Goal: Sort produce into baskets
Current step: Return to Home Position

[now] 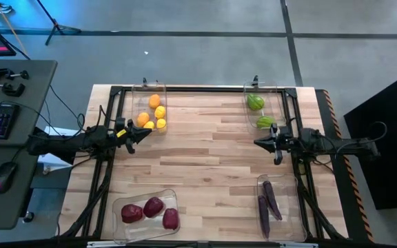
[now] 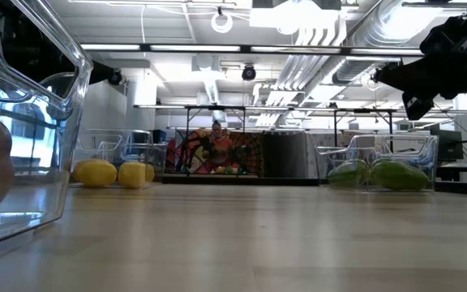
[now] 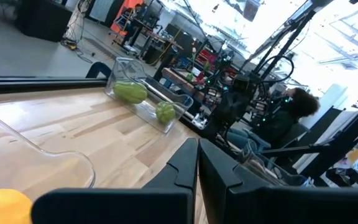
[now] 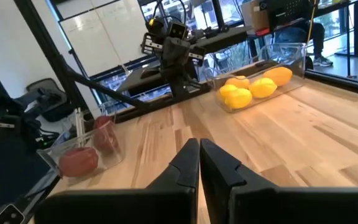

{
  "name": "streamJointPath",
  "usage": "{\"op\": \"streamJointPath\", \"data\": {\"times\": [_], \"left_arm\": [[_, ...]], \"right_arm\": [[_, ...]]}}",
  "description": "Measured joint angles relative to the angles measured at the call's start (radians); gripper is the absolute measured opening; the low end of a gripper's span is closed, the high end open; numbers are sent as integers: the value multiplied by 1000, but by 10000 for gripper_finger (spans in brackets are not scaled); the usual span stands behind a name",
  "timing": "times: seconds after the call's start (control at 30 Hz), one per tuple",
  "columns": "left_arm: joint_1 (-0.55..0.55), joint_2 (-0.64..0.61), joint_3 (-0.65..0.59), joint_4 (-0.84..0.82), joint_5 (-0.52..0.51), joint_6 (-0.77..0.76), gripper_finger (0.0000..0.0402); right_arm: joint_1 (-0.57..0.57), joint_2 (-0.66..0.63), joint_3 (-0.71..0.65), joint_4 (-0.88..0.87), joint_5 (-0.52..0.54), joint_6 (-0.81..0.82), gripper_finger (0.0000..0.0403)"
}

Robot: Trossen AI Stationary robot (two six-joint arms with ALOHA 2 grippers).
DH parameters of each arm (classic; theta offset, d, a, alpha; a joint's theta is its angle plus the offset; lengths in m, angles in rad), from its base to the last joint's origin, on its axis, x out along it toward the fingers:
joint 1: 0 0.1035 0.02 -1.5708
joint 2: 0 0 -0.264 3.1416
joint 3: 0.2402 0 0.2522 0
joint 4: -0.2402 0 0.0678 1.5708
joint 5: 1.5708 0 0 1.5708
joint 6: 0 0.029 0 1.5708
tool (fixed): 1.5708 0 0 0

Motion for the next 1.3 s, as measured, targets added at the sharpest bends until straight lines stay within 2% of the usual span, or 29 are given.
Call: {"op": "streamJointPath", "data": {"times": [0.27, 0.43, 1.13, 1.3], "left_arm": [[0, 0, 0, 0, 2, 0, 0], [0, 0, 0, 0, 3, 0, 0], [0, -1, 0, -6, 8, 0, 0], [0, -70, 1, -37, 8, 10, 0]], "right_arm": [[0, 0, 1, -2, 0, 0, 5], [2, -45, -2, 29, -1, 0, 5], [2, -30, -2, 12, 2, 0, 5], [2, -30, -2, 12, 2, 0, 5]]}}
